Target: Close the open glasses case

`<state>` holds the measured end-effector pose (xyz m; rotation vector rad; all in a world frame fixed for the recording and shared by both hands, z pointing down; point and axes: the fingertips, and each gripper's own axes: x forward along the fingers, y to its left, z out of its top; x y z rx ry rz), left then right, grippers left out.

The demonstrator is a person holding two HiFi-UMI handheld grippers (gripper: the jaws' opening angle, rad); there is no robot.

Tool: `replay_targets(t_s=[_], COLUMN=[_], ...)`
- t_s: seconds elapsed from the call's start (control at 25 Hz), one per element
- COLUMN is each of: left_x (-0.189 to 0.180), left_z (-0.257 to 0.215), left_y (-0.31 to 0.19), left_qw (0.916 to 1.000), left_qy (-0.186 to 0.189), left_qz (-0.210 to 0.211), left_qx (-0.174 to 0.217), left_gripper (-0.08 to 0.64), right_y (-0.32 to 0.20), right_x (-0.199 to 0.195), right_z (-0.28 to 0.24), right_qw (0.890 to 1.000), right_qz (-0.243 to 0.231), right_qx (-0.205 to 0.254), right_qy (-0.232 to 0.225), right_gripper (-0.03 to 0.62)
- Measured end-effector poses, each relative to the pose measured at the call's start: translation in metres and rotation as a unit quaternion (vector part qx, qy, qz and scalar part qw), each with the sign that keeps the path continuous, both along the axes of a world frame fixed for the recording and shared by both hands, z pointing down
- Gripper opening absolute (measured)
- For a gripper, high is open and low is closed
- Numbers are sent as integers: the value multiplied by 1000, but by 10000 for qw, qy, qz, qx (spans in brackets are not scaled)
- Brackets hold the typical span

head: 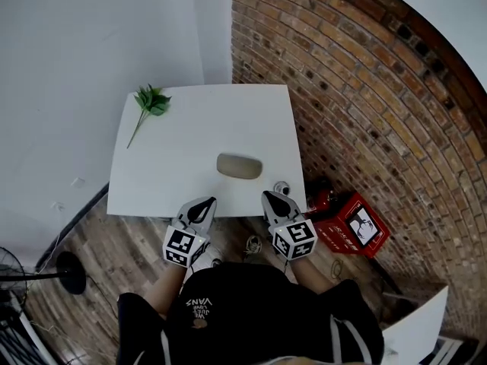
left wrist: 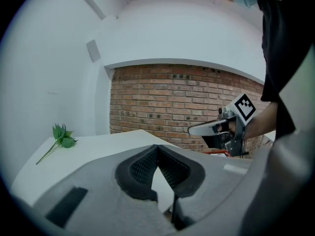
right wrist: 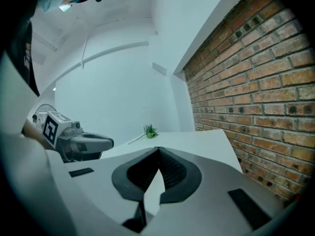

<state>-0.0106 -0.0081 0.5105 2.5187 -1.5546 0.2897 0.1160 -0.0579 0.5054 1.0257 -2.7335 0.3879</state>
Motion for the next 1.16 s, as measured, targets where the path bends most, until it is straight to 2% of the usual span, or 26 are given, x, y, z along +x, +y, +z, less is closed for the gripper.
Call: replay_targets(t_s=[0.48, 1.16], left_x=[-13, -10], left_z=[-2, -5], left_y=[46, 59], left_qw=[9994, 9990], left_qy=[95, 57], left_qz=[320, 396], left_qx=[94, 197], left_gripper=[8, 8], right_y=[50, 63], right_x=[-5, -5], right_z=[5, 1], right_qw=[9988, 9983], right_qz=[468, 538], right_qx=[24, 110], right_qy=[136, 200], right_gripper=[-2, -2])
